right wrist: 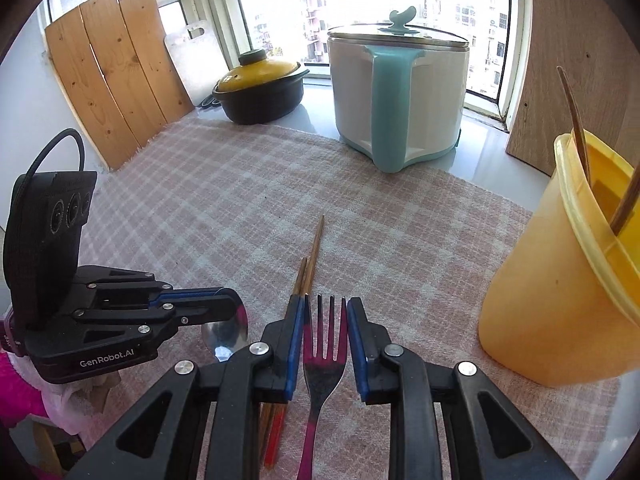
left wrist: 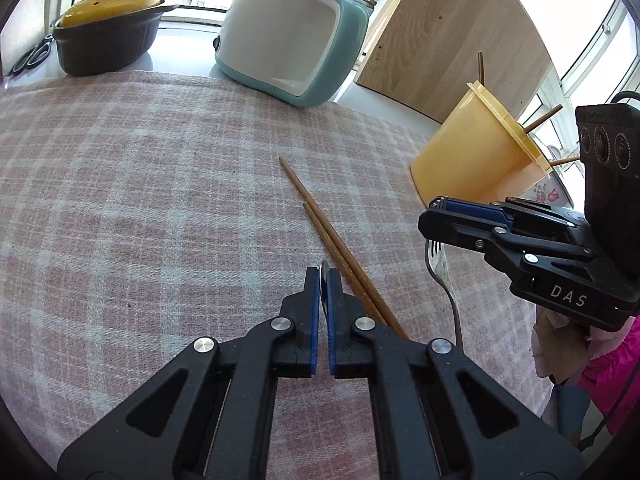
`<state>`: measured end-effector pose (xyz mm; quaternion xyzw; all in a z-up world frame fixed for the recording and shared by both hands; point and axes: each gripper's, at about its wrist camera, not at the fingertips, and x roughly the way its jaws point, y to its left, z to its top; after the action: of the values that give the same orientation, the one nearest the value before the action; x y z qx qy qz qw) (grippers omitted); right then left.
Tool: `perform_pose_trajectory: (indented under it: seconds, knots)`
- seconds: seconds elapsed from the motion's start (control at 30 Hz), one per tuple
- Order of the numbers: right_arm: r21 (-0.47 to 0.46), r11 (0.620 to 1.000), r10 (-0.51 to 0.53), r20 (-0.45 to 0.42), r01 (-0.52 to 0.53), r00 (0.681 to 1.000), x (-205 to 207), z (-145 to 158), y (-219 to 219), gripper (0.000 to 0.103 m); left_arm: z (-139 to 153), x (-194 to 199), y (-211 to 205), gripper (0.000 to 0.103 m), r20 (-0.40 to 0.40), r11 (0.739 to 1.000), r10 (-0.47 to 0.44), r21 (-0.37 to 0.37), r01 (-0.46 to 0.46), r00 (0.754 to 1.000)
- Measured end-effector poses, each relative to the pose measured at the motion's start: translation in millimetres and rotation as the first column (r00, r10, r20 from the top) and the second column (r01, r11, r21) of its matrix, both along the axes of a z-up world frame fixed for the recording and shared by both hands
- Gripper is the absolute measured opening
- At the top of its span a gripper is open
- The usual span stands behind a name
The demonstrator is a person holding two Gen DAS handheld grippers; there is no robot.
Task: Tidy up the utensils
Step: 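Carry the spoon and fork with both tools toward the yellow container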
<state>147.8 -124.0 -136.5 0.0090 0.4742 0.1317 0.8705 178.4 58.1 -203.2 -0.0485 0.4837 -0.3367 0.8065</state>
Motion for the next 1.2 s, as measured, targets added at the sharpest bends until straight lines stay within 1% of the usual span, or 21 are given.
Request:
perform_pose_trajectory:
  seconds: [0.1,0.23,0.47,0.57,0.73,0.87,1.2]
  knots:
    - [-0.001,1.000,0.002,0.040,-0.001,0.999,-10.8,14.5,-2.6,0.020,19.1,-8.8,0.5,0.000,0.048,1.000,0.005,0.007,-0.005,0.999]
    - [-0.007,1.000,0.029,0.088,-0.029,0.996,-25.9,31.9,-5.1,0.020,43.3,-23.0,-0.8,0.000,0.106,1.000,0.021,0.020,-0.023,0.994]
    - [0.002,0.996,0.083,0.162,-0.084,0.983,-46.6,58.8,-12.6,0.020,80.9,-49.7,-5.2,0.000,0.187,0.994,0.093,0.033,-0.101,0.978]
    - [-0.009,0.994,0.112,0.196,-0.112,0.974,-55.3,67.1,-14.2,0.020,91.0,-61.5,-10.5,0.000,0.209,0.990,0.125,0.032,-0.135,0.970]
    - [0.001,0.990,0.134,0.230,-0.138,0.964,-66.5,75.7,-21.8,0.019,101.8,-78.2,-20.8,0.000,0.239,0.985,0.153,0.042,-0.168,0.959]
    - [0.003,0.988,0.146,0.243,-0.151,0.959,-71.3,76.4,-28.1,0.019,106.1,-89.2,-24.8,0.000,0.249,0.981,0.175,0.041,-0.191,0.953]
    - [0.013,0.982,0.176,0.261,-0.186,0.949,-76.1,76.2,-32.6,0.019,105.9,-103.0,-26.2,0.000,0.244,0.974,0.206,0.044,-0.223,0.948]
